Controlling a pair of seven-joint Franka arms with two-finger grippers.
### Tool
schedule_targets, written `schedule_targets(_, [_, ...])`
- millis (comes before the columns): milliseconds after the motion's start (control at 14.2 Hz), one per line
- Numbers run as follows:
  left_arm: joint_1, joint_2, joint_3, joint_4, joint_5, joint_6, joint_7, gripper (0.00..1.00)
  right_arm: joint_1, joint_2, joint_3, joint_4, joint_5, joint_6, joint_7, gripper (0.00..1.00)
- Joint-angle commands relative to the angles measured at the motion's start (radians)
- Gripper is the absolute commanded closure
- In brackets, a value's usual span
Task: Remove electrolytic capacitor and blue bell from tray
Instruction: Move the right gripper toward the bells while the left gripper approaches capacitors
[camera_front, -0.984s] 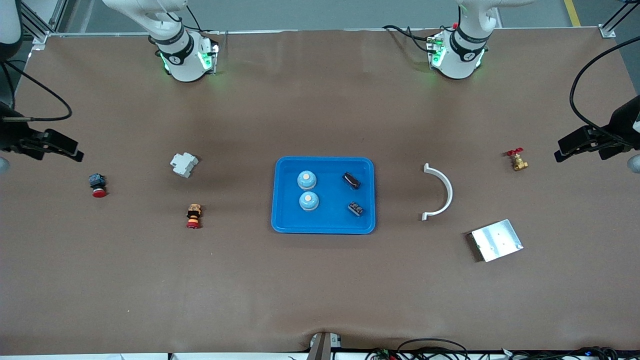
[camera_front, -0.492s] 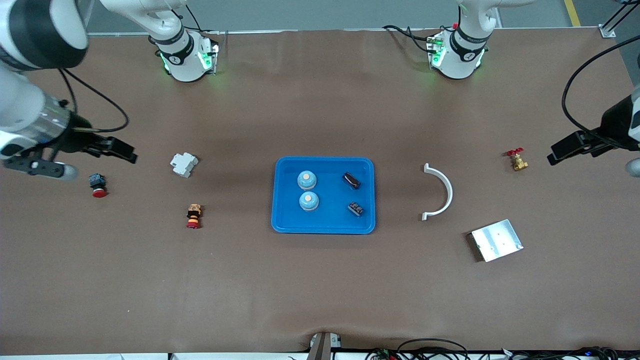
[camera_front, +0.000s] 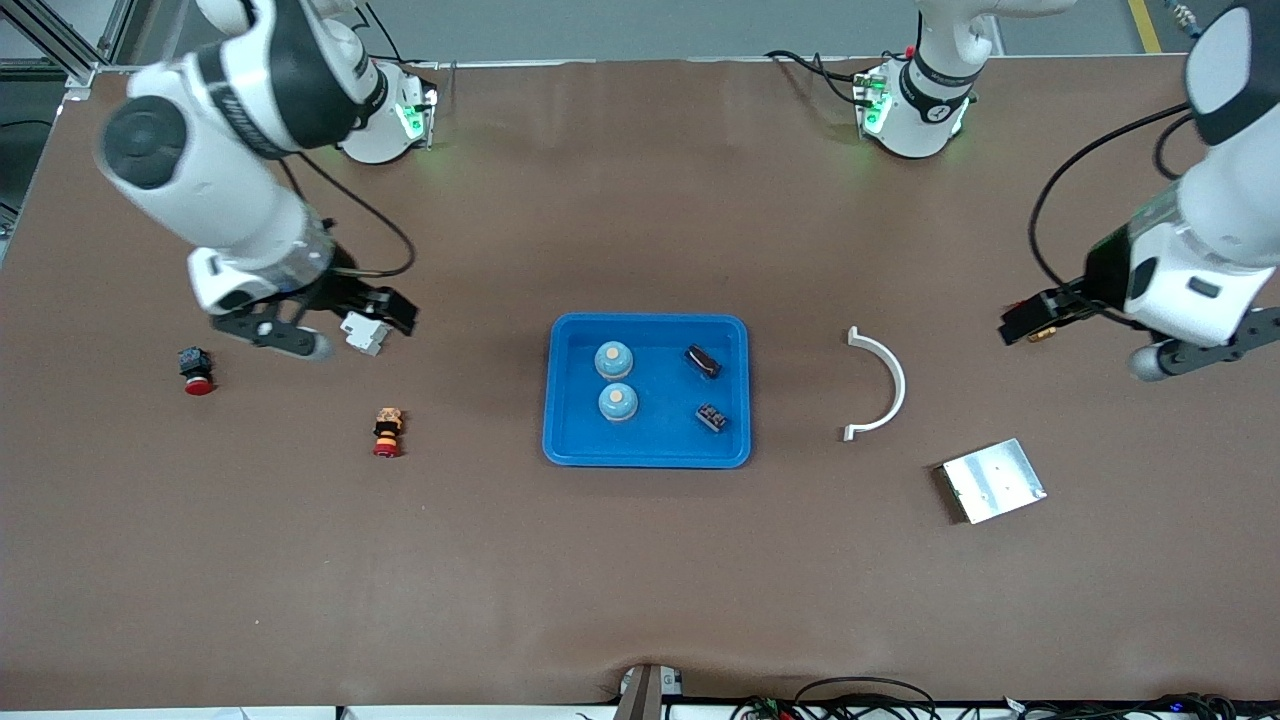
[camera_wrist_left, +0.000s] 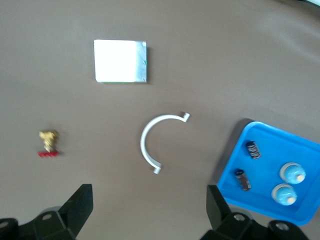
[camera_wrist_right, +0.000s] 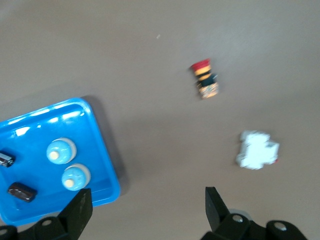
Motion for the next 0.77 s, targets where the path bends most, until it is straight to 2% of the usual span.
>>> schedule_targets(0, [-0.068, 0.061, 0.002, 0.014, -0.017, -0.003, -0.117, 0.00, 0.100, 0.057, -0.013, -0.003, 0.010, 0.068, 0.145, 0.00])
schedule_targets(281, [-0.173, 0.153, 0.002, 0.018, -0.017, 0.000, -0.269, 0.00, 0.222, 0.156, -0.013, -0.002, -0.001, 0.137, 0.295, 0.00])
schedule_targets(703, [-0.312, 0.303, 0.000, 0.017, -0.028, 0.253, -0.554, 0.00, 0.355, 0.304, -0.016, 0.000, -0.007, 0.325, 0.506, 0.00])
